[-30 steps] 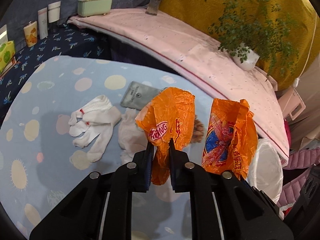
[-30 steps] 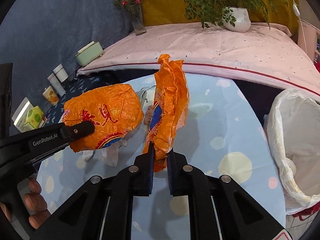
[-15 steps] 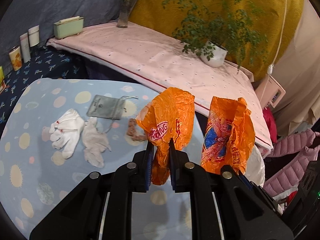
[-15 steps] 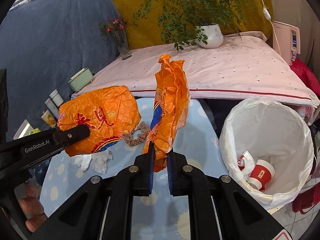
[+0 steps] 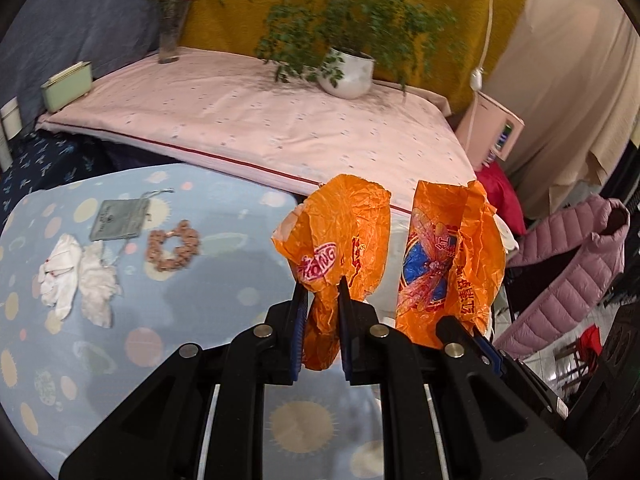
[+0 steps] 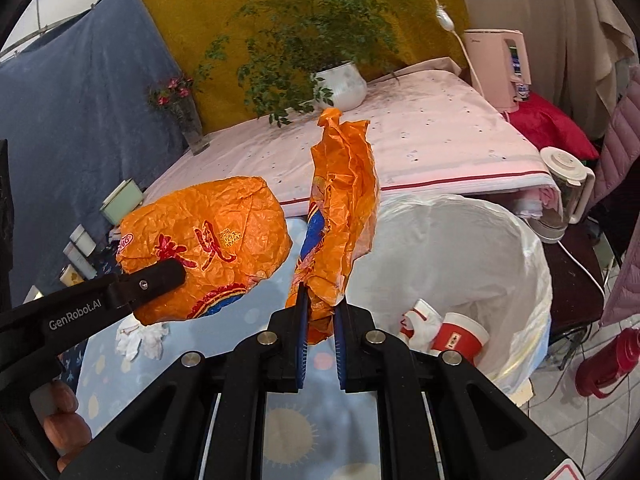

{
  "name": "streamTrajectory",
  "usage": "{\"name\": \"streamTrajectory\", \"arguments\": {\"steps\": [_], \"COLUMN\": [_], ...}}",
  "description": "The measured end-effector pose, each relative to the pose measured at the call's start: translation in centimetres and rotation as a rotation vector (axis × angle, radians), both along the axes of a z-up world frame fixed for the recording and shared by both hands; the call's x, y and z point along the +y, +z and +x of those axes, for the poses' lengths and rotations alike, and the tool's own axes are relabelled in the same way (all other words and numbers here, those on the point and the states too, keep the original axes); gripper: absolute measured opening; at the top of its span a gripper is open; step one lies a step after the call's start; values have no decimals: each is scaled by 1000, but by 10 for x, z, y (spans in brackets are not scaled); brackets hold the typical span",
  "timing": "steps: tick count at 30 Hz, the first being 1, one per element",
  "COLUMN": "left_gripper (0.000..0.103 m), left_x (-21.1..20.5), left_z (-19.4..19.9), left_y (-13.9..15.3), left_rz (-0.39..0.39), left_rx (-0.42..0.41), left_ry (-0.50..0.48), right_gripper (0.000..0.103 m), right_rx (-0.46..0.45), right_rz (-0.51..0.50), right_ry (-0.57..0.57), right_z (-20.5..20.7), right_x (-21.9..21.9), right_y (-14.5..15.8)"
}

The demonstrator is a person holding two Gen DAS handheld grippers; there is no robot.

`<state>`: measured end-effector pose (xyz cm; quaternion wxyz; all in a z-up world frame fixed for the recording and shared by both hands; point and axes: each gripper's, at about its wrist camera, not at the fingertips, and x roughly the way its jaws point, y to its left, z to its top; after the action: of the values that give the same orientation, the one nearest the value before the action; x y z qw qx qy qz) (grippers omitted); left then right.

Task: Collect trash
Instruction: 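Carry both orange bags over the bin and open both tools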

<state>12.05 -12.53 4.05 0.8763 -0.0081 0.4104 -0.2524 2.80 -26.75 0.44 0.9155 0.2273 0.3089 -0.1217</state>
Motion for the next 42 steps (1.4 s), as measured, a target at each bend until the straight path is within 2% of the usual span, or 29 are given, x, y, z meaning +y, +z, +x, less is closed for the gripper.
{"name": "streamTrajectory", "arguments": {"steps": [9, 12, 14, 16, 35, 39, 40, 41, 42], "left_gripper": [14, 18, 46, 52, 52, 54, 56, 57, 57], "left_x": [-56, -69, -73, -75, -70, -65, -63, -61, -59], "left_z": [-12, -16, -16, -18, -7, -4, -3, -3, -2], "left_y": [-14, -18, -19, -18, -33, -34, -34, -34, -35], "left_rz": [26, 19, 19, 27, 81, 84, 84, 85, 85], "left_rx": [22, 26, 18, -1, 18, 21, 21, 21, 21], "left_ry": [-98, -120, -113, -100, -60, -46, -40, -34, -30], "right_gripper": [11, 11, 11, 11, 12, 21, 26, 37, 43], "right_rx": [14, 22, 26, 29, 55, 54, 53, 49, 44], "right_rz": [28, 33, 36, 42, 54, 65, 63, 61, 61], "right_ry": [-104, -118, -123, -127, -97, -86, -89, -93, -95], "right_z": [-29, -32, -34, -34, -18, -12, -11, -11, -10], "right_x": [-52, -61, -64, -68, -64, -61, -59, -58, -57], "right_y": [-14, -18, -21, -24, -35, -35, -35, -34, -34]}}
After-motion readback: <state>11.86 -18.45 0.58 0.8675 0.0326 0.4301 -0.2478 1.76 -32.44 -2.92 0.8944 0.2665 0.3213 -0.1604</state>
